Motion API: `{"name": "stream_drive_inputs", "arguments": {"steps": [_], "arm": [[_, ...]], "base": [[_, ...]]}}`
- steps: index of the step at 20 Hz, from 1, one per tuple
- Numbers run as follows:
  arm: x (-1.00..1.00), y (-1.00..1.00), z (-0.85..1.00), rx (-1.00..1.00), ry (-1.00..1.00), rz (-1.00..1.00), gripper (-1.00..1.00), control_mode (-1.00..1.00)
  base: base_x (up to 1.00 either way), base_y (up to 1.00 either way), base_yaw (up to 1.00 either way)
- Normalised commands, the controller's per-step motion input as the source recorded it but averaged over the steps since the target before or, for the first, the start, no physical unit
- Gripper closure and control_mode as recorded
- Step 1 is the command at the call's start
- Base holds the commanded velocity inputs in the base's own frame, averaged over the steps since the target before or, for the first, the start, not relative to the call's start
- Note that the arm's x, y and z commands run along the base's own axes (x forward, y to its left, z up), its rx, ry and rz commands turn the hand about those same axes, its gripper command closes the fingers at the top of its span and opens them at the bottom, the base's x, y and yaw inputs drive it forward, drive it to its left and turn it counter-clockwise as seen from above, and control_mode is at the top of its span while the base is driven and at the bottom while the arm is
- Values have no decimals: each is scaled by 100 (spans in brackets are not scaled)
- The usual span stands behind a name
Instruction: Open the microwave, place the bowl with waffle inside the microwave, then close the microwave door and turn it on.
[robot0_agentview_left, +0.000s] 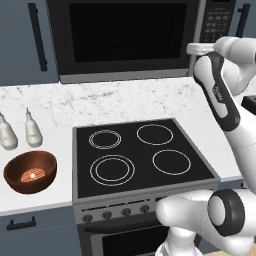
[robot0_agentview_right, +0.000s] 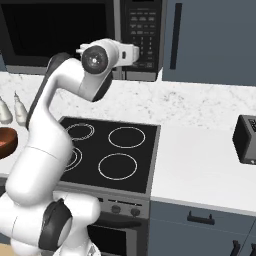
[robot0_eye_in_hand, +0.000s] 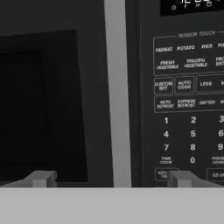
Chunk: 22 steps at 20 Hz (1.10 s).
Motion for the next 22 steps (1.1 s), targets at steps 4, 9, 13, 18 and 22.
{"name": "stream_drive_inputs", "arguments": {"steps": [4, 9, 13, 18, 22], "arm": [[34, -19, 0, 0, 0, 3, -100, -100], [25, 0, 1, 0, 0, 0, -100, -100], [14, 23, 0, 0, 0, 0, -100, -100], [9, 28, 0, -1, 0, -3, -100, -100], [12, -6, 0, 0, 0, -3, -100, -100]], "base": [[0, 0, 0], [0, 0, 0], [0, 0, 0], [0, 0, 0], [0, 0, 0]]}}
